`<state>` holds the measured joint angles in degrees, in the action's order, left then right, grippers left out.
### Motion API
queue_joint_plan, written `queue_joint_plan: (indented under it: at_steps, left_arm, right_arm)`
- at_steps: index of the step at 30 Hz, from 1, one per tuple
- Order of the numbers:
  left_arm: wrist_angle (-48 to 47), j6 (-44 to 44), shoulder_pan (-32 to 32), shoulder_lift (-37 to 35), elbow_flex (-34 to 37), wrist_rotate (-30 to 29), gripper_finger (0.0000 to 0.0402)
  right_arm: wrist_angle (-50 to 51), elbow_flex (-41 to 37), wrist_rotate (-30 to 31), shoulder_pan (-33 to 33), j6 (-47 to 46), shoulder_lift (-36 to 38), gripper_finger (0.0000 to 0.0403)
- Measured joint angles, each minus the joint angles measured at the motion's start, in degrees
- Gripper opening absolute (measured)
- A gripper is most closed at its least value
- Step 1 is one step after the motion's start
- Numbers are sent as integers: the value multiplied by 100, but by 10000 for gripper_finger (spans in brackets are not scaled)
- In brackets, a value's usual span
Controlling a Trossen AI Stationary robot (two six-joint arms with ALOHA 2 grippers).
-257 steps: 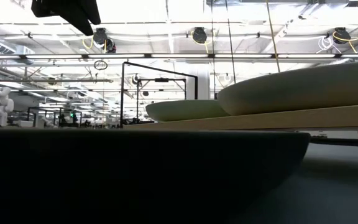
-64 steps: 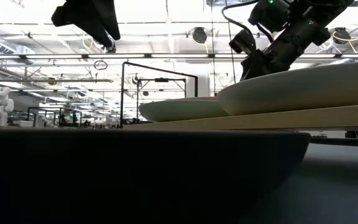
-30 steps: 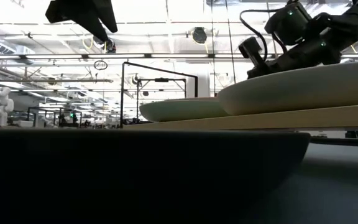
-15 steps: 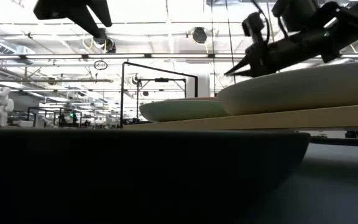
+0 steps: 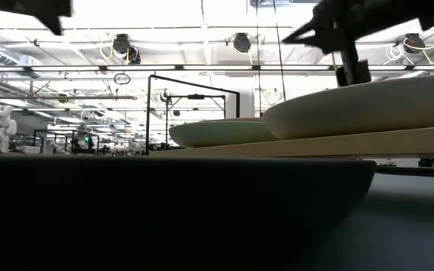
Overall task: Place and stack plates onto a shelf
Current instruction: Stack the left purple plate on top of the light blue plate on the shelf
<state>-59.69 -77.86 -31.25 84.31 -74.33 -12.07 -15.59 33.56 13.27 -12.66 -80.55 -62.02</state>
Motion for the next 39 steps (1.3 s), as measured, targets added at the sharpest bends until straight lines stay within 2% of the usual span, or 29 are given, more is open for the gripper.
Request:
queue_joint_plan:
  at_steps: [5, 8, 11, 16, 23, 26, 39]
  left_arm:
    - [-64, -598, -120, 0, 462, 574, 145]
    - [-43, -883, -158, 0, 827, 1018, 145]
    - [-32, -991, -161, 0, 1113, 1217, 145]
    - [-13, -1030, -157, 0, 1333, 1212, 156]
    - [-12, -1100, -157, 0, 1803, 1123, 229]
    - [41, -1108, -157, 0, 1953, 1121, 248]
    - [687, -995, -181, 0, 2086, 1094, 253]
  right_arm:
    - [131, 235, 634, -446, 124, -2, 0]
    - [136, 322, 823, -615, 176, -2, 0]
    - [130, 345, 950, -689, 176, -2, 0]
    - [120, 345, 916, -697, 122, -2, 0]
    - [44, 345, 907, -727, 114, -2, 0]
    - [44, 345, 897, -741, 122, -2, 0]
    - [105, 375, 897, -812, 37, -2, 0]
